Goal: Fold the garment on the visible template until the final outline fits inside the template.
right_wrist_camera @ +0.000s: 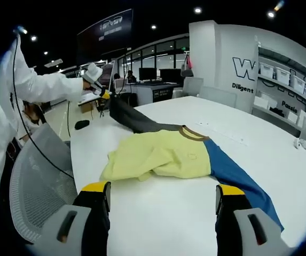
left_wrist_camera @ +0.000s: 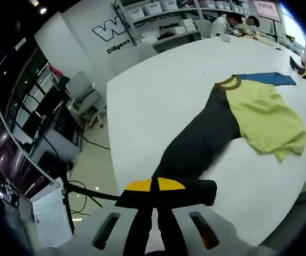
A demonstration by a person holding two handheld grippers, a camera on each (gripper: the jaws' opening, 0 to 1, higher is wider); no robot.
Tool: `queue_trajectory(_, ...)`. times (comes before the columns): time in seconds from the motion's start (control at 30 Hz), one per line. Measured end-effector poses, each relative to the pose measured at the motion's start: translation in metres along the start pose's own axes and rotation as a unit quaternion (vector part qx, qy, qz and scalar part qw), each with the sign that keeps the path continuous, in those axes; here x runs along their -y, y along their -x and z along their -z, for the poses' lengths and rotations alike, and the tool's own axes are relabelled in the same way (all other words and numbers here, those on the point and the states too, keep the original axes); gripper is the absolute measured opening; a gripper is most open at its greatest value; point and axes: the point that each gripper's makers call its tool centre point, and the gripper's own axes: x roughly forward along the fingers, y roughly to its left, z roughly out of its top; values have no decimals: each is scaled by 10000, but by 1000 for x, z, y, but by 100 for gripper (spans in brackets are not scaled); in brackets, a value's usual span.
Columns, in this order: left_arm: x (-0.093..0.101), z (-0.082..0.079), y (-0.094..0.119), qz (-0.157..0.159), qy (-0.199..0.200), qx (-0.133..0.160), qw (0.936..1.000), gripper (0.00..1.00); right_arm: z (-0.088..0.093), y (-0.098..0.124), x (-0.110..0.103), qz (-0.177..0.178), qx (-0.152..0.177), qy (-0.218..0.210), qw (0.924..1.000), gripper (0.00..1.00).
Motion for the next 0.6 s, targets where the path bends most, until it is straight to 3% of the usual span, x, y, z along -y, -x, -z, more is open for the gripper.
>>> queue_trajectory(0.37, -21, -7, -18, -20, -78, -60, 9999, 0, -1, -5, -4, 6, -99, 29, 9999, 82)
queue_trajectory(0.6, -24, 7, -47, 129, -139, -508, 9985, 0, -1, -7, -3, 39, -157, 14, 9999, 81)
